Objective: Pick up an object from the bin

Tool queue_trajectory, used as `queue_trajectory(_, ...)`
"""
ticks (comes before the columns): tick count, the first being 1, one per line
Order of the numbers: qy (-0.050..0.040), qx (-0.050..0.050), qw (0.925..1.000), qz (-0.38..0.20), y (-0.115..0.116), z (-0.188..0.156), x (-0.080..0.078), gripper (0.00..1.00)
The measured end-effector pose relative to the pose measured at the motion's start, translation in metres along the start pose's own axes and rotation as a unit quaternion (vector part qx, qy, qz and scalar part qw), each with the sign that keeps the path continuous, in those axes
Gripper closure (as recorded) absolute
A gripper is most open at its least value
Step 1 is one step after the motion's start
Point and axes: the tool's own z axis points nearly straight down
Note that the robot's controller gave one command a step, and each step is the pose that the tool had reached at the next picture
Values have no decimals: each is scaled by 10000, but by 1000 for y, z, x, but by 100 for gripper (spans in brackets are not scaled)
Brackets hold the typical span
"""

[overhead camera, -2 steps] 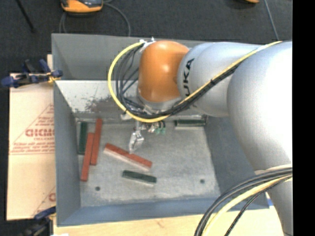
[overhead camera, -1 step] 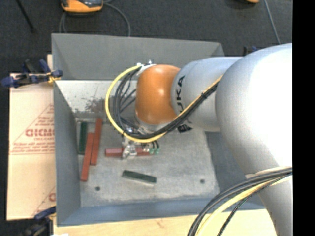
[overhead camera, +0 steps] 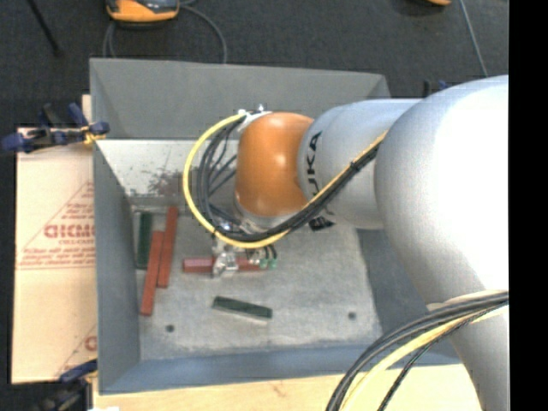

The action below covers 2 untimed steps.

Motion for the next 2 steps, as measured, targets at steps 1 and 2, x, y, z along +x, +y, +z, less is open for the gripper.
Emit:
queue_trajectory(1, -21, 12, 9995, 320, -3, -113, 6, 100)
queue_trajectory(2, -21, 12, 9995, 320, -3, -113, 6, 0)
